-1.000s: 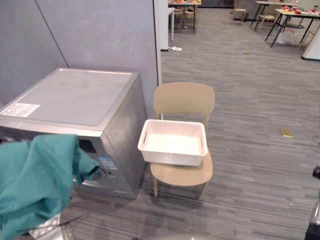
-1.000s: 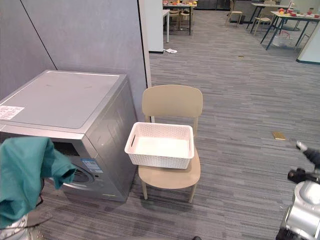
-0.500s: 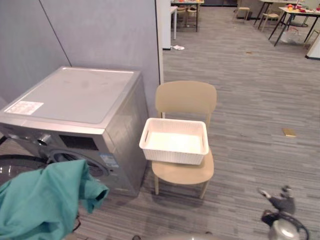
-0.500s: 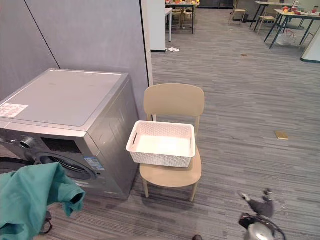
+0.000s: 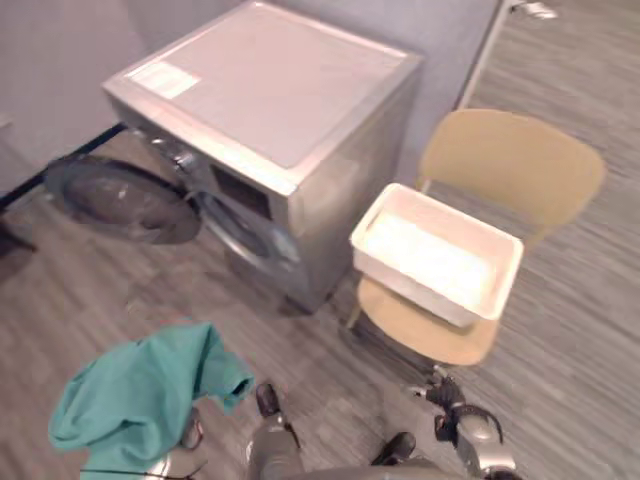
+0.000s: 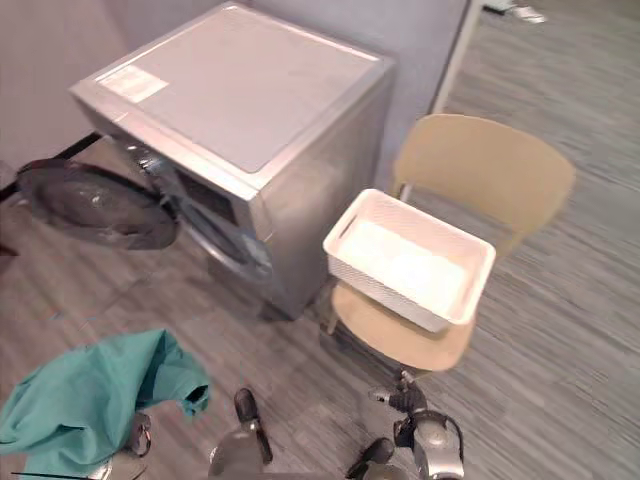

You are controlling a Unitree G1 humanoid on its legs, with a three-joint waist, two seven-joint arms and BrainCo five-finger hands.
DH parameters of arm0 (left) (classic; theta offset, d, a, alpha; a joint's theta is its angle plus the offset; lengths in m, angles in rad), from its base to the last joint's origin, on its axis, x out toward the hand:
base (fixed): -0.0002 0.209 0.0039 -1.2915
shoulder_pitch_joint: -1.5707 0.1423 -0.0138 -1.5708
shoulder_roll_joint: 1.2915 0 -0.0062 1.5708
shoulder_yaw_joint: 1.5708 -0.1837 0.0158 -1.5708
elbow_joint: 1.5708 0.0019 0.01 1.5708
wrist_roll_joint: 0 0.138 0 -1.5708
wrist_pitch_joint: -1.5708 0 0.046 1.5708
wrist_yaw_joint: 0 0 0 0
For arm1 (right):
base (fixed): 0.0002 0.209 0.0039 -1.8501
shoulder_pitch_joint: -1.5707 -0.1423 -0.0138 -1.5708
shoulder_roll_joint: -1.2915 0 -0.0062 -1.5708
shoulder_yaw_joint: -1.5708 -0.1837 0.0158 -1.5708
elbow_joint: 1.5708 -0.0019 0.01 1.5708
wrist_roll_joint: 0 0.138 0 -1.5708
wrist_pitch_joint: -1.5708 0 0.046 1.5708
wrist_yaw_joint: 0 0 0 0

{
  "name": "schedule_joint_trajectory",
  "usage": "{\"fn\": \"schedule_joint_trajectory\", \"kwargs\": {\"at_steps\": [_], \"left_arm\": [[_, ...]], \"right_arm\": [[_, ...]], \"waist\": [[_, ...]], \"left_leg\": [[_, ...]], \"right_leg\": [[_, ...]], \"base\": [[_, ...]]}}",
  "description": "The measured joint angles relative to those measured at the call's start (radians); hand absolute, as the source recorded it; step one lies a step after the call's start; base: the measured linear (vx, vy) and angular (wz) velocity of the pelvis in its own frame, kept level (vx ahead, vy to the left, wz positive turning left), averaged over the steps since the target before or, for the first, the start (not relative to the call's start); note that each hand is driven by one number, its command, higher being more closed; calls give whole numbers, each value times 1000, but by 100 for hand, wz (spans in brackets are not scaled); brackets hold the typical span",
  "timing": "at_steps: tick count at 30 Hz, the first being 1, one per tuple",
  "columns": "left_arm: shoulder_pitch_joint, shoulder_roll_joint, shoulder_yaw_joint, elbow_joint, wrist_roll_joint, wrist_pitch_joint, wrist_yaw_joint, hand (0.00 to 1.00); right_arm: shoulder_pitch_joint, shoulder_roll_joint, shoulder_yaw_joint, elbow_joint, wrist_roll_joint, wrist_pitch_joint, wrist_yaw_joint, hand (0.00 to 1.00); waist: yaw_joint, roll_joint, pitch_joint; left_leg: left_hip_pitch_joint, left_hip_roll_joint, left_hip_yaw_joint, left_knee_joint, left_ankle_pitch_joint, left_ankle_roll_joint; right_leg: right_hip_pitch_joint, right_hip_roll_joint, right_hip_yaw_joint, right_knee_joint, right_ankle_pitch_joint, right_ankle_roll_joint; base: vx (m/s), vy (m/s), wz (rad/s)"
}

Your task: Pick up the laundry basket with both hands and put the clothes into the washing machine.

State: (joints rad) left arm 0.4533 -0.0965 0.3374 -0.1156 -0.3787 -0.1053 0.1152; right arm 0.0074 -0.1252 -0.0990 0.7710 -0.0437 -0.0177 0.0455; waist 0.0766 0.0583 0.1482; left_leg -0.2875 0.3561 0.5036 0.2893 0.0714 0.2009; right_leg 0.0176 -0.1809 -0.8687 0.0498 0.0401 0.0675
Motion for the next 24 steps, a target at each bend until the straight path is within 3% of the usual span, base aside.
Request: {"fn": "schedule_joint_trajectory", "kwargs": {"at_steps": [1, 2, 4, 5, 6, 7, 8, 9, 10, 11, 12, 13, 15, 16, 19, 22, 24], "left_arm": [[6, -6, -36, -4, 0, 0, -1, 100], [1, 4, -51, -9, 0, -1, -2, 100], [-16, 10, -87, -20, 1, 1, -3, 100], [-17, 11, -112, -20, 2, 2, -4, 100], [-19, 13, -140, -21, 4, 3, -6, 100], [-28, 17, -166, -22, 12, 9, -10, 100], [-36, 18, -176, -22, 20, 11, -12, 100], [-39, 20, -188, -22, 29, 15, -21, 100], [-44, 22, -206, -21, 36, 20, -26, 100], [-51, 24, -220, -21, 37, 21, -27, 100], [-78, 26, -262, -2, 39, 19, -29, 100], [-100, 32, -273, 22, 42, 19, -30, 100], [-103, 36, -296, 54, 48, 20, -30, 100], [-90, 35, -312, 61, 48, 21, -31, 100], [-91, 45, -387, 75, 60, 23, -45, 100], [-100, 45, -479, 75, 79, 30, -57, 100], [-108, 46, -525, 75, 88, 35, -74, 100]], "right_arm": [[-3, -13, -4, -2, -6, -6, -5, 0], [4, -11, -10, -1, -6, -7, -4, 0], [12, 9, -40, -1, -6, -11, -8, 0], [22, 18, -51, -3, -6, -10, -16, 0], [31, 30, -52, -4, -6, -9, -22, 0], [40, 42, -57, -4, -7, -2, -22, 0], [40, 50, -61, -5, -7, -1, -22, 0], [46, 70, -64, -12, -7, 3, -21, 0], [61, 84, -66, -32, -7, 5, -21, 0], [73, 89, -66, -46, -7, 6, -21, 0], [92, 100, -69, -53, -6, 1, -20, 0], [107, 115, -69, -53, -6, 0, -19, 0], [140, 131, -65, -50, -5, 0, -20, 0], [151, 126, -67, -71, -3, -5, -22, 0], [214, 137, -71, -141, 16, -8, -26, 0], [262, 154, -83, -195, 27, -12, -31, 0], [298, 168, -86, -210, 36, -11, -45, 0]], "waist": [[-10, 11, 2], [-11, 2, 7], [-11, -6, 15], [-13, 2, 12], [-21, 8, 11], [-34, 1, 15], [-32, -7, 17], [-35, -23, 24], [-45, -42, 34], [-59, -48, 38], [-74, -45, 37], [-85, -52, 37], [-98, -64, 35], [-104, -64, 36], [-120, -72, 31], [-132, -87, 11], [-133, -98, -23]], "left_leg": [[-5, -7, 27, -3, 38, -53], [-1, -16, 27, -20, 45, -64], [-7, -42, 38, 1, -8, -121], [-16, -51, 42, 34, -49, -162], [-18, -86, 22, 14, -70, -181], [-21, -132, -10, 6, -78, -168], [-20, -154, -20, 7, -85, -159], [-11, -203, -38, 11, -106, -135], [16, -267, -70, 6, -130, -109], [32, -299, -101, -3, -144, -97], [49, -327, -163, -25, -155, -93], [81, -357, -206, -60, -154, -91], [152, -394, -241, -102, -158, -81], [190, -411, -267, -114, -165, -78], [264, -446, -330, -123, -201, -89], [306, -470, -416, -96, -255, -96], [308, -478, -476, -9, -336, -105]], "right_leg": [[35, -22, -72, 40, -20, 9], [44, -26, -104, 44, -24, 12], [97, -40, -201, 39, -52, 36], [114, -49, -241, 62, -56, 43], [143, -75, -290, 105, -74, 58], [160, -122, -331, 166, -86, 51], [169, -152, -340, 210, -99, 33], [177, -239, -326, 325, -111, 8], [173, -341, -236, 476, -101, -76], [144, -382, -143, 551, -72, -143], [61, -345, 120, 618, -168, -122], [-23, -253, 337, 643, -249, -92], [-115, -152, 482, 662, -316, -90], [-177, -99, 507, 656, -333, -83], [-294, -20, 511, 567, -328, -62], [-320, 5, 512, 441, -283, -60], [-279, 2, 482, 381, -195, -98]], "base": [[164, 210, 116], [96, 196, 160], [58, 102, 118], [139, 175, 131], [170, 228, 157], [147, 207, 137], [139, 225, 114], [161, 268, 104], [191, 292, 114], [221, 254, 141], [241, 199, 146], [251, 171, 141], [356, 164, 90], [302, 118, 61], [311, 60, 70], [303, -17, 88], [454, -98, 103]]}}
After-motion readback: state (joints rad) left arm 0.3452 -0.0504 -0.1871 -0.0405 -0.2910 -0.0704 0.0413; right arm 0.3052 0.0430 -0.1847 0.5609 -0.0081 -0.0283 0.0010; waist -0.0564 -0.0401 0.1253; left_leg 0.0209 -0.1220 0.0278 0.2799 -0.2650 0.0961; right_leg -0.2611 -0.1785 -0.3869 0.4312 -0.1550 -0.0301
